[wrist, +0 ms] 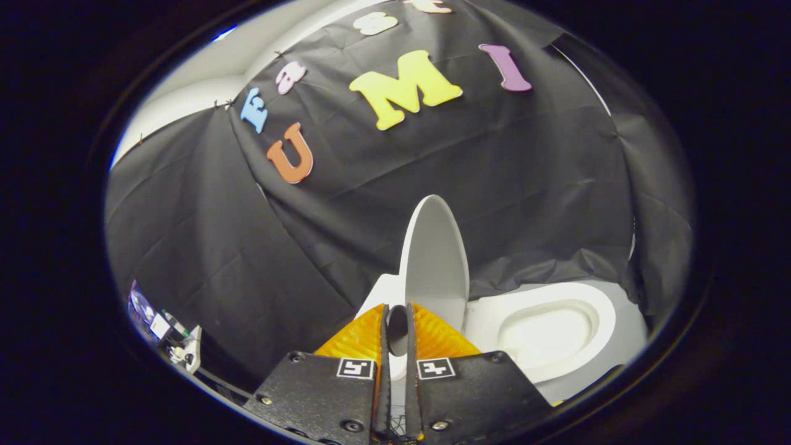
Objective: Open the toilet lid.
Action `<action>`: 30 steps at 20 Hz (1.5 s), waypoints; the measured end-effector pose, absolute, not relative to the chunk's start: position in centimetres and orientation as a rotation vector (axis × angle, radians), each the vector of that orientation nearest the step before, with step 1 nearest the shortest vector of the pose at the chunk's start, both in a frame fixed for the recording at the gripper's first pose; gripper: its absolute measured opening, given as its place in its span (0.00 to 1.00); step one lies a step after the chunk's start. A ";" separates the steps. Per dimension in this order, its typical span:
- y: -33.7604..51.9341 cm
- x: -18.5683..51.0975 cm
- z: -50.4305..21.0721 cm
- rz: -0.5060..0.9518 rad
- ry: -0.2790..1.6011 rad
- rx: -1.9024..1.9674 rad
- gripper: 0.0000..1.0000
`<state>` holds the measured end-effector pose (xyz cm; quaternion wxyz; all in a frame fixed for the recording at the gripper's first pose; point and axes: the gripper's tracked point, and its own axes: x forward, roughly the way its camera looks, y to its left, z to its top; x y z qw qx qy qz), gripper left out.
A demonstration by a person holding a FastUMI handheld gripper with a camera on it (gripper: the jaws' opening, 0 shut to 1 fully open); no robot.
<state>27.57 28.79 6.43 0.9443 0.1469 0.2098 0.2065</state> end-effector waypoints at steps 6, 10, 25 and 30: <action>31.3 27.7 6.2 0.436 0.437 0.283 0.12; 33.3 27.5 6.1 0.437 0.439 0.249 0.12; 39.4 27.2 4.7 0.439 0.446 0.143 0.12; 40.1 27.2 4.6 0.423 0.434 0.112 0.13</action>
